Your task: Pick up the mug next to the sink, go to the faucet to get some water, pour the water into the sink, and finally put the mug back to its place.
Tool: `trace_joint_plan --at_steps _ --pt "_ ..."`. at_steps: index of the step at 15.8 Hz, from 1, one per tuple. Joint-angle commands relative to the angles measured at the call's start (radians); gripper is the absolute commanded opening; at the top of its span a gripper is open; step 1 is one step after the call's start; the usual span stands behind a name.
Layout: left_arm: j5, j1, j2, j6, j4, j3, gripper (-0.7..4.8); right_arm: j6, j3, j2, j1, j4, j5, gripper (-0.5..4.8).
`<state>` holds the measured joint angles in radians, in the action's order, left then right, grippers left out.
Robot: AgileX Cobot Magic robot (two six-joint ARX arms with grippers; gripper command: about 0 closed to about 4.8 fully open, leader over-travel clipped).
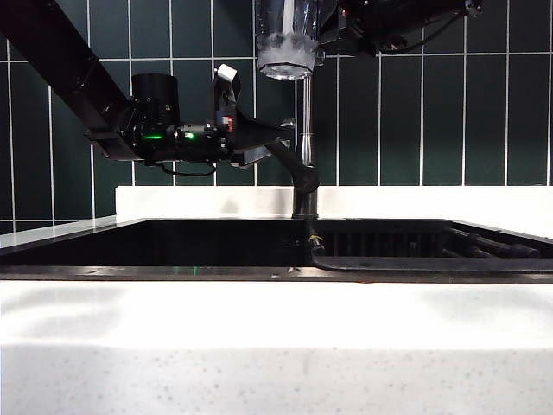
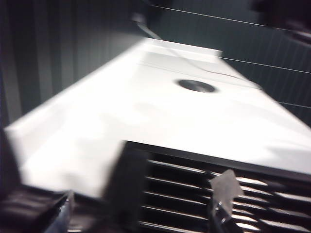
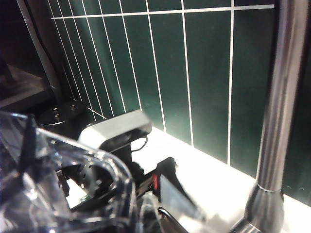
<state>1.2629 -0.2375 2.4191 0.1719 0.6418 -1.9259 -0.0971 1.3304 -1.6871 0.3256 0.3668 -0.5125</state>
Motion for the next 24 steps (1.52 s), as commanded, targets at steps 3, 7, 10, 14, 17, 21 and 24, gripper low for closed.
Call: trace_joint_plan --at_steps 3,7,10,14,17,21,24 --pt "-0.100 0.000 -0.008 -0.020 0.010 -0.003 3.59 -0.003 0.009 0.008 0.000 0.026 0.001 -0.07" --pt "-0.125 -0.001 -0.008 -0.047 -0.023 -0.004 3.59 -0.003 0.008 0.008 0.000 0.026 0.001 -0.07" --pt "-0.127 -0.001 -0.008 -0.068 -0.043 -0.004 3.59 -0.003 0.008 0.008 0.000 0.026 0.001 -0.07" --pt "-0.190 -0.001 -0.008 -0.068 -0.044 -0.004 3.59 -0.003 0.009 0.008 0.001 0.026 -0.003 -0.07" --pt "-0.442 -0.001 -0.008 -0.070 -0.081 -0.005 3.59 -0.003 0.008 0.008 0.001 0.026 -0.003 -0.07" --pt "-0.632 -0.002 -0.008 -0.068 -0.084 -0.006 3.59 -0.003 0.008 0.008 0.001 0.026 -0.006 -0.07" --pt "-0.561 0.001 -0.008 -0.068 -0.083 -0.007 3.72 -0.003 0.008 0.008 0.000 0.026 -0.006 -0.07"
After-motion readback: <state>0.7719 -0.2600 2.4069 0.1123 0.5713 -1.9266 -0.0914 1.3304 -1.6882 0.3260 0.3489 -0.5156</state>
